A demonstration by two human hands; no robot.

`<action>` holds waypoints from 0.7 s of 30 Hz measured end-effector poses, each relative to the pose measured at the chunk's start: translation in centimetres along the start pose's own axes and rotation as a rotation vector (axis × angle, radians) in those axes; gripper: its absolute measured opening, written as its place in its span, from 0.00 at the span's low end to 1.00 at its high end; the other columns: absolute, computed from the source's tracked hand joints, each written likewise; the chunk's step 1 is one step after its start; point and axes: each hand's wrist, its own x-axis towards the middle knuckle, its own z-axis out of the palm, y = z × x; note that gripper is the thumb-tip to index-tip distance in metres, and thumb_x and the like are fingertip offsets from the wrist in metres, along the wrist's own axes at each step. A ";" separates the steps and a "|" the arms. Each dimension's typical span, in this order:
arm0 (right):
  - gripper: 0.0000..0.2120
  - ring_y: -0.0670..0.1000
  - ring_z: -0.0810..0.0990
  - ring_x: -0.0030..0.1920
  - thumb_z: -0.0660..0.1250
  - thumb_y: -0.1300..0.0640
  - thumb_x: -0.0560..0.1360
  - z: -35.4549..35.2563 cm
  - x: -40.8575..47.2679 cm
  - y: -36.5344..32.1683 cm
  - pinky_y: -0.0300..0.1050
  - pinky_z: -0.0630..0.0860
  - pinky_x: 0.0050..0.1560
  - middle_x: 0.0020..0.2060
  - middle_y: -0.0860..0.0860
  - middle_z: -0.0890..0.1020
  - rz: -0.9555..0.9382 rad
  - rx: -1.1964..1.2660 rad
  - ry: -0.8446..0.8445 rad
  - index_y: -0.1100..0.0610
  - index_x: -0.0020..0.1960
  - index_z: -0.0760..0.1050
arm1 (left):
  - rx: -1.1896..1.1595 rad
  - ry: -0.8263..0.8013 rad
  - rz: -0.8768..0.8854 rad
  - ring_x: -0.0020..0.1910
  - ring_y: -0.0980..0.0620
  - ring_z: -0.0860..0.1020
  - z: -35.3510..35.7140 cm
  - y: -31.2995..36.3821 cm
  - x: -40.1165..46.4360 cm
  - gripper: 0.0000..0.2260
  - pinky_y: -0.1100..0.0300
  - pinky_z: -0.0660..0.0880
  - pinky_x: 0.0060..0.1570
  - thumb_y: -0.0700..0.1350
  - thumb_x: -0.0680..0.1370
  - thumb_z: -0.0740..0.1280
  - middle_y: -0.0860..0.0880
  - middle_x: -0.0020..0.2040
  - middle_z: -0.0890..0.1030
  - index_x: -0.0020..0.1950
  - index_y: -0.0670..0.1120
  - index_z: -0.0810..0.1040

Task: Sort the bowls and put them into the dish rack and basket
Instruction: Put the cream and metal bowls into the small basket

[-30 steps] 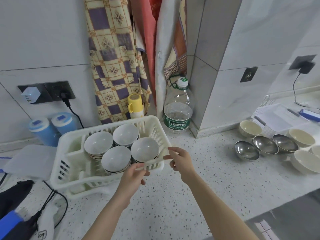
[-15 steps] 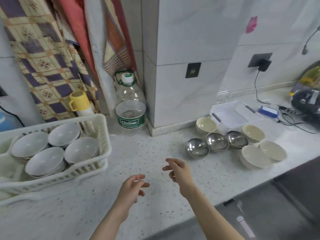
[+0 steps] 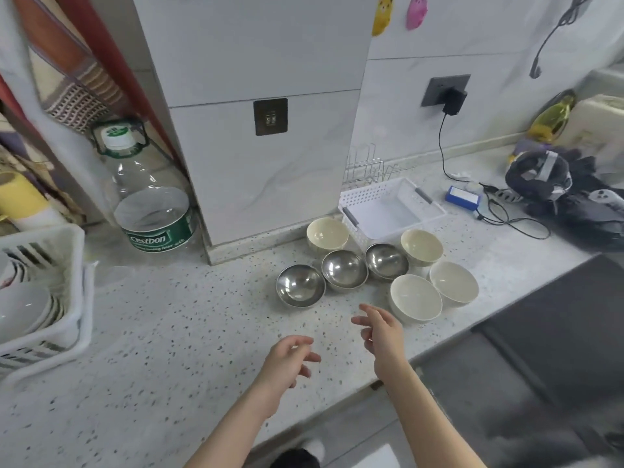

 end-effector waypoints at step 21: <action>0.08 0.49 0.71 0.33 0.63 0.56 0.77 -14.4 14.6 -5.8 0.43 0.68 0.39 0.31 0.50 0.84 -0.027 -0.016 0.341 0.52 0.47 0.82 | 0.013 -0.212 -0.229 0.33 0.54 0.78 17.6 5.5 13.4 0.23 0.65 0.64 0.25 0.54 0.79 0.64 0.46 0.51 0.85 0.73 0.55 0.62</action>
